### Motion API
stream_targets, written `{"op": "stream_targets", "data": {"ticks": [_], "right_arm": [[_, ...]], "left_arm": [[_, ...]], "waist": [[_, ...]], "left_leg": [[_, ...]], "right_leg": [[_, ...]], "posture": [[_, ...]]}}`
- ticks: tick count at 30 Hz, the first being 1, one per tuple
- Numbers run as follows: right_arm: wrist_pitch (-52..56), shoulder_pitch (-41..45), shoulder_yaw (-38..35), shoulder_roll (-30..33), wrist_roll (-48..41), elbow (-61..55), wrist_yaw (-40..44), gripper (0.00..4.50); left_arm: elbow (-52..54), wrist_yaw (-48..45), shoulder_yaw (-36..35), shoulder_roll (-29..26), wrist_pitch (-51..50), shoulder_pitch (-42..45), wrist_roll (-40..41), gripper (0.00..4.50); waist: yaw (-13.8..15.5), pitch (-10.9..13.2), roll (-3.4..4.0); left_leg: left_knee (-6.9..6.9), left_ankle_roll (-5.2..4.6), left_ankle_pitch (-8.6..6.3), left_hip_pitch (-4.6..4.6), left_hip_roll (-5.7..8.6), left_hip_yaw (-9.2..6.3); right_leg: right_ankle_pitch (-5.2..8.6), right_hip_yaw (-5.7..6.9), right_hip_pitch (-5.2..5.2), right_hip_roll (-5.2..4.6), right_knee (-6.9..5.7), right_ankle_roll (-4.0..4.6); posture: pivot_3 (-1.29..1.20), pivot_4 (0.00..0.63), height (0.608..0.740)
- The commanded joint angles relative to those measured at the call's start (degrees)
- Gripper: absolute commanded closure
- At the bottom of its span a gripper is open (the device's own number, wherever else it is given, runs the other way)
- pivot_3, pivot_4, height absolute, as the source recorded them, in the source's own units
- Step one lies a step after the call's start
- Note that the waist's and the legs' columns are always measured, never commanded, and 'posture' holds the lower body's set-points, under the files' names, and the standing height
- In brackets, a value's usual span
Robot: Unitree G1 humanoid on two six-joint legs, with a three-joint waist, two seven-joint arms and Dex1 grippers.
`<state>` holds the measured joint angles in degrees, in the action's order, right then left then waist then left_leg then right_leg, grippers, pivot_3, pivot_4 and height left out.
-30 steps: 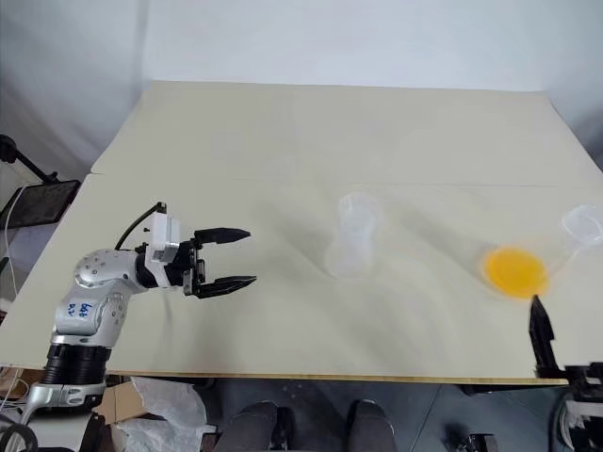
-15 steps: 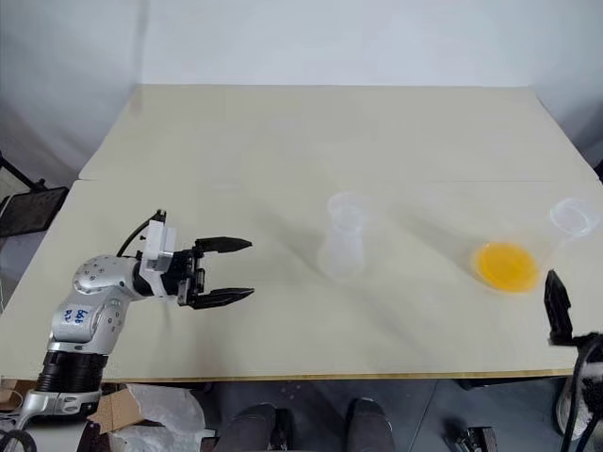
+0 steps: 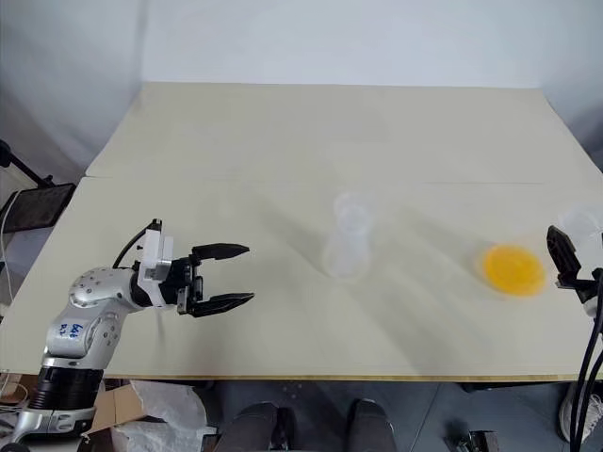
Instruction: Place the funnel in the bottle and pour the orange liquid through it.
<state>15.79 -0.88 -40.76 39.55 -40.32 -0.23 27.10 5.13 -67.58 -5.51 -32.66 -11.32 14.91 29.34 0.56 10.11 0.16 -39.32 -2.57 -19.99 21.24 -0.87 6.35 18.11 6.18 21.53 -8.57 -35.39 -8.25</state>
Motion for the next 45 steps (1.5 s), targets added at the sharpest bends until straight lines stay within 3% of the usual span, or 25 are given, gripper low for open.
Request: {"op": "stream_targets", "data": {"ticks": [1, 8, 11, 15, 16, 25, 33, 38, 45], "right_arm": [[0.4, 2.3, 0.4, 2.5, 0.7, 2.2, 3.3, 0.00], [-1.0, 6.8, 1.3, 4.6, 2.8, 8.2, 7.6, 0.00], [-2.1, 8.7, 1.3, 5.0, 3.8, 10.5, 9.5, 0.58], [-2.4, 9.8, 1.7, 5.0, 4.4, 11.7, 11.8, 1.92], [-2.5, 10.0, 1.7, 4.8, 4.5, 11.7, 12.3, 2.04], [-2.5, 13.3, 4.5, 1.3, 1.9, 1.8, 14.5, 2.04], [8.3, 21.6, 21.2, 5.2, 10.6, -10.9, 7.8, 2.04], [0.1, 25.7, 29.6, 5.4, 22.1, -10.8, 7.5, 2.04], [-9.9, 29.8, 34.3, 4.3, 31.6, -8.4, 7.1, 2.04]], "left_arm": [[2.4, 0.3, -0.9, -0.7, -0.1, 0.0, 1.6, 0.03], [2.1, 0.4, -1.1, -0.9, -0.1, 0.7, 1.4, 0.03], [2.2, 0.5, -0.9, -0.7, 0.0, 0.9, 1.3, 0.00], [2.0, 0.5, -0.8, -0.7, 0.1, 1.2, 1.1, 0.00], [1.9, 0.5, -0.8, -0.7, 0.2, 1.3, 1.1, 0.00], [1.7, 2.0, -0.7, 0.5, -0.6, 2.7, 1.5, 0.00], [0.7, 3.1, 1.0, 2.8, -0.8, 4.9, 0.9, 0.00], [0.6, 3.2, 2.2, 4.0, -0.7, 6.2, 1.0, 0.00], [1.0, 3.7, 3.1, 5.6, -0.9, 7.0, 1.0, 0.00]], "waist": [[0.1, 0.0, 0.00], [0.1, 0.0, 0.00], [0.1, 0.0, 0.00], [0.1, 0.0, 0.00], [0.1, 0.0, 0.00], [-0.4, 0.0, 0.01], [-0.7, 0.0, 0.03], [-0.3, 0.0, 0.03], [-0.6, 0.0, 0.02]], "left_leg": [[0.00, 0.00, 0.00, 0.00, 0.01, 0.01], [0.00, 0.00, 0.00, 0.00, 0.00, 0.06], [0.00, 0.00, 0.00, 0.00, 0.00, 0.06], [0.00, 0.00, 0.01, 0.00, 0.00, 0.08], [0.00, 0.01, 0.01, 0.00, -0.01, 0.07], [0.00, 0.01, 0.01, 0.01, -0.02, 0.08], [0.05, 0.04, 0.02, 0.05, -0.04, 0.04], [0.05, 0.04, 0.01, 0.14, 0.04, -0.02], [0.05, 0.04, 0.02, 0.23, 0.03, -0.04]], "right_leg": [[0.00, -0.01, 0.00, 0.00, 0.02, 0.00], [0.00, 0.00, 0.00, 0.00, 0.05, 0.00], [0.00, 0.00, 0.00, 0.01, 0.07, -0.01], [-0.01, 0.00, 0.00, 0.01, 0.07, -0.01], [-0.01, 0.01, 0.00, 0.01, 0.07, -0.01], [-0.01, 0.00, 0.00, 0.01, 0.10, -0.01], [-0.01, 0.06, 0.06, 0.02, 0.10, -0.01], [-0.03, 0.13, 0.06, -0.02, 0.23, -0.06], [-0.05, 0.27, 0.07, 0.01, 0.34, -0.10]], "posture": [[0.00, 0.150, 0.740], [0.00, 0.150, 0.740], [0.00, 0.150, 0.740], [0.00, 0.150, 0.740], [0.00, 0.150, 0.740], [0.00, 0.150, 0.740], [0.00, 0.150, 0.740], [0.00, 0.150, 0.740], [0.00, 0.150, 0.740]]}}
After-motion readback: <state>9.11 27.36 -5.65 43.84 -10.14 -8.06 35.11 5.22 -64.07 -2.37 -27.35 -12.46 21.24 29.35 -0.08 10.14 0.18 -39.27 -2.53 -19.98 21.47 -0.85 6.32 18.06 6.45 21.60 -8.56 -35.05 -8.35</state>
